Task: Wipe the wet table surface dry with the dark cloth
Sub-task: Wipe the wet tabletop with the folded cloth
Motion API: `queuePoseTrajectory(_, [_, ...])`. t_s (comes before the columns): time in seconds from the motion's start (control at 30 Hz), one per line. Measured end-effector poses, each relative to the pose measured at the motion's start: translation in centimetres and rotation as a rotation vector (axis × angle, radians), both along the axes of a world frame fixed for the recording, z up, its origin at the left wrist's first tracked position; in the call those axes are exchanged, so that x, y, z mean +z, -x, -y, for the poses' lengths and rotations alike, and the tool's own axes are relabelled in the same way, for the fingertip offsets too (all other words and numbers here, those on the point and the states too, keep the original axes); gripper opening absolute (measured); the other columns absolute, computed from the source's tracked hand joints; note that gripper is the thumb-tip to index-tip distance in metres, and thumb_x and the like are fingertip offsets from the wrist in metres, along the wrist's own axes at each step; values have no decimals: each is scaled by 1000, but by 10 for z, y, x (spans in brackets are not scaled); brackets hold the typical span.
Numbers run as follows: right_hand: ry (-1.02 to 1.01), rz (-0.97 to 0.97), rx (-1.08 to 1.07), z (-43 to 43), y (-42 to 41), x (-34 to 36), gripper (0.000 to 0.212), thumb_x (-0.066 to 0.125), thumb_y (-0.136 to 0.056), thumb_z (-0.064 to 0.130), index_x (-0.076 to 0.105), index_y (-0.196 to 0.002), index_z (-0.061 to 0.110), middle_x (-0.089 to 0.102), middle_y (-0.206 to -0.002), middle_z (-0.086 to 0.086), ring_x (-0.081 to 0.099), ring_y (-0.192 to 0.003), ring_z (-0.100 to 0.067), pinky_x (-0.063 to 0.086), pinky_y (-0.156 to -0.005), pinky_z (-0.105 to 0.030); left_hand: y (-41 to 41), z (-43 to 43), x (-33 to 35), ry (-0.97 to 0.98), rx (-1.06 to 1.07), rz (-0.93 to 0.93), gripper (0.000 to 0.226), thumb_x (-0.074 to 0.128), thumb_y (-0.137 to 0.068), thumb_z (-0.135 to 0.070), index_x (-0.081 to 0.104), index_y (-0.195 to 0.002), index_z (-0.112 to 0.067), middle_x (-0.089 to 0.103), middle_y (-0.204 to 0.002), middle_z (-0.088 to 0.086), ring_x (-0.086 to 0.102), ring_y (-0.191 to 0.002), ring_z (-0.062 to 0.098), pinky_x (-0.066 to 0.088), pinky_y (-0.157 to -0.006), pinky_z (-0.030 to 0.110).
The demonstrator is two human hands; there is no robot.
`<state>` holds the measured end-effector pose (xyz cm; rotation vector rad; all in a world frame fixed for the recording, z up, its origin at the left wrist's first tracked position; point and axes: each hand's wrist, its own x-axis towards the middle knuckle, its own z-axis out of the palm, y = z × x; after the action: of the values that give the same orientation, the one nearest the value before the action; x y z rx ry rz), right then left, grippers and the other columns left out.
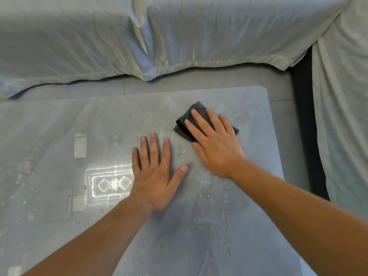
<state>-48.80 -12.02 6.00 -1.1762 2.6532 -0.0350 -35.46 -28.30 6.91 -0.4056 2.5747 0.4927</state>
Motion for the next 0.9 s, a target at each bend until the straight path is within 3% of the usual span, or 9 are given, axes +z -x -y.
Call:
queuePoseTrajectory(0.07, [-6,-20,-79,-14,28,-2,60,26,-102,46,15,-159,33,8,-169,3,6,-154,-32,8,-124,-54,1,0,1,1,-3,3,95,-27,-73,-80,-31,-152,-26,-45,-155,6,-48,-138,24,-26,-116,50])
queuePoseTrajectory(0.2, [45,19,-591,-24,72,2,59,23,-105,45,7,-160,33,0,-170,3,-3,-155,-29,1,-124,-49,0,0,2,-2,-24,17,91,-19,-77,-78,-34,-150,-26,-47,-154,6,-50,-137,25,-28,-115,49])
queuePoseTrajectory(0.27, [44,-25,-578,-24,41,1,59,25,-105,44,11,-160,31,3,-169,1,0,-154,-31,4,-123,-50,0,0,3,-6,-25,22,92,-21,-76,-79,-34,-150,-26,-48,-153,6,-50,-137,25,-27,-115,50])
queuePoseTrajectory(0.37, [23,24,-268,-47,-23,7,58,29,-104,44,18,-159,30,8,-169,3,4,-155,-32,6,-123,-49,1,0,3,-4,-20,35,93,-22,-76,-79,-34,-150,-25,-51,-151,5,-51,-136,24,-26,-115,51])
queuePoseTrajectory(0.43, [4,49,-182,-67,-13,9,56,27,-105,45,18,-159,33,7,-169,7,1,-155,-27,2,-124,-46,1,0,3,5,-21,38,93,-21,-76,-79,-35,-150,-25,-51,-151,6,-51,-136,25,-26,-116,51])
queuePoseTrajectory(0.6, [43,22,-661,-43,38,3,57,21,-106,44,7,-160,32,-2,-169,4,-7,-155,-26,-4,-124,-45,1,-1,2,15,-27,35,91,-17,-78,-78,-33,-151,-25,-48,-153,7,-49,-137,26,-26,-116,51])
queuePoseTrajectory(0.67, [55,1,-534,-37,4,2,57,24,-106,44,12,-160,30,2,-169,2,-4,-155,-29,-1,-125,-48,0,0,4,9,-26,41,90,-15,-79,-77,-32,-151,-25,-48,-153,7,-50,-137,25,-27,-115,50])
queuePoseTrajectory(0.8, [-12,24,-7,-68,-55,6,57,32,-104,45,27,-158,30,16,-168,0,10,-154,-32,14,-123,-54,2,0,5,3,-23,34,85,-15,-82,-70,-32,-151,-25,-50,-151,5,-51,-135,23,-29,-114,47])
queuePoseTrajectory(0.9, [23,-4,-85,-56,-15,1,56,30,-103,45,26,-158,31,16,-168,2,10,-154,-31,14,-122,-53,1,0,4,9,-25,17,82,-12,-84,-67,-31,-152,-24,-50,-151,5,-51,-136,23,-28,-115,48])
